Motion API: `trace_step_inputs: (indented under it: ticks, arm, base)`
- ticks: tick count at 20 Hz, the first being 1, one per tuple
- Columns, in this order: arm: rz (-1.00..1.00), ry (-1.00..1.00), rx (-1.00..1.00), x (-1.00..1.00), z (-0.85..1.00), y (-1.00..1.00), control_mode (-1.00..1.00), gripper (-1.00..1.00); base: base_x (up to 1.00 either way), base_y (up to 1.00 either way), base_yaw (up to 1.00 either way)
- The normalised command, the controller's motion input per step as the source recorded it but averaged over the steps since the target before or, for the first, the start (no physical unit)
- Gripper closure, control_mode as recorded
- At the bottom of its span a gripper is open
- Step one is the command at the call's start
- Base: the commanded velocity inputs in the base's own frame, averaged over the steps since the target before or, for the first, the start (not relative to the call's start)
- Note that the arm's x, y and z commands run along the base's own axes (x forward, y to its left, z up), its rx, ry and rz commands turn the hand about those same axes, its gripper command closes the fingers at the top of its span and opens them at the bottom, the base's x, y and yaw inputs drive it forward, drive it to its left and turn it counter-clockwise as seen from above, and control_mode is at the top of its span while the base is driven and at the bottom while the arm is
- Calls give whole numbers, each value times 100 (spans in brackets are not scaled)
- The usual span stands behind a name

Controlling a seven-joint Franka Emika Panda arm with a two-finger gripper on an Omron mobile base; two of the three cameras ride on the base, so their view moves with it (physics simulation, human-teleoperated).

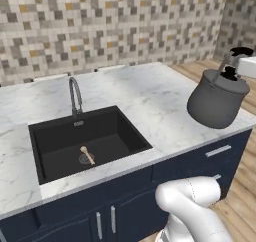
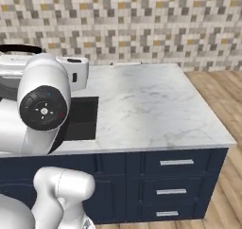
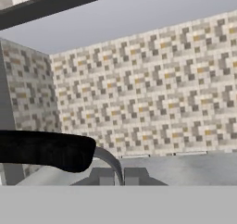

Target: Open the cabinet, pick the kettle from the cabinet, and place it in the sink.

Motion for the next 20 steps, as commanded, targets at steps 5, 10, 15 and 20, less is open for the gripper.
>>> trace_step_inputs:
  ticks: [5,10,15,20]
  arm:
    - [0,0,0,0,0,0,100,100]
    - [0,0,0,0,0,0,100,100]
    - [0,0,0,0,0,0,100,100]
    - [0,0,0,0,0,0,100,100]
  base:
    - [13,24,17]
    - [17,11,1]
    - [5,35,10]
    - [5,32,31]
